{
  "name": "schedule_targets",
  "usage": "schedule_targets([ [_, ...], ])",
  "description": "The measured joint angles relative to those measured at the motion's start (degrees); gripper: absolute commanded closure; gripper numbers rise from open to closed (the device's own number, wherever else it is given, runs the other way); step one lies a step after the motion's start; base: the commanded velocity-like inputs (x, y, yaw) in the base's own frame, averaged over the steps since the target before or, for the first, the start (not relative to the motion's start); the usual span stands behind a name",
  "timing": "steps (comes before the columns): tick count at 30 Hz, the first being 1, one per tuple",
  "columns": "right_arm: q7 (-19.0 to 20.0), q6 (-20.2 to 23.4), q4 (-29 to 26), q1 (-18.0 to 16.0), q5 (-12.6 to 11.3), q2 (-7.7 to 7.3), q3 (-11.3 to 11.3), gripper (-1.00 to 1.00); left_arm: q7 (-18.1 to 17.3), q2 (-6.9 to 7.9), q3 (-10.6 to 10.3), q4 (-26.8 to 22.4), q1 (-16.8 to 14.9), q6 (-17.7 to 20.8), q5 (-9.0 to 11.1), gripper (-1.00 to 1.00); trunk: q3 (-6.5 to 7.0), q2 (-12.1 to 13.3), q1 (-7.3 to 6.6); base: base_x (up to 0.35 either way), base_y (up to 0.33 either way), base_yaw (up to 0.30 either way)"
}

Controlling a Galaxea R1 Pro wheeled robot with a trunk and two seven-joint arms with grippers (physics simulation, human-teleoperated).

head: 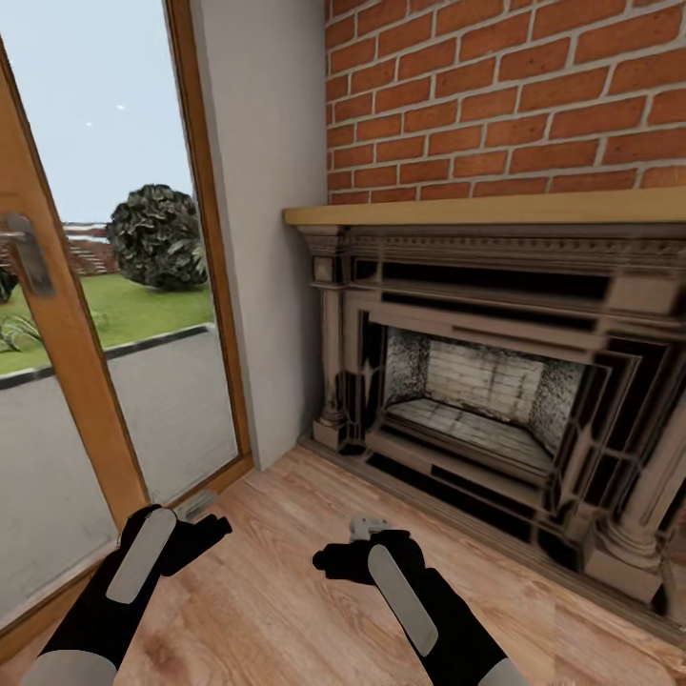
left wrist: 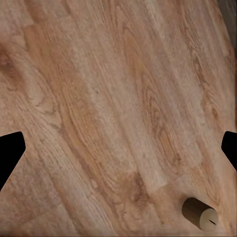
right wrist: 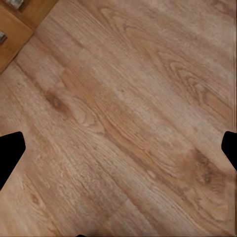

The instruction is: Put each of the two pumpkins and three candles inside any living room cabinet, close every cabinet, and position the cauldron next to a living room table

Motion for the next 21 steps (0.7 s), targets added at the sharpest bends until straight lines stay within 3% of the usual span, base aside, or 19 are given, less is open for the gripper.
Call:
schedule_targets([
  [21,-0.2,0.5,0.0,0.0,-1.5,0.06,-0.1,-1.0,-0.1,0.23,0.4,0.4,0.0,0.0,0.0,-1.0,-0.18,0.0,0.0,0.0,0.0,-0.279],
])
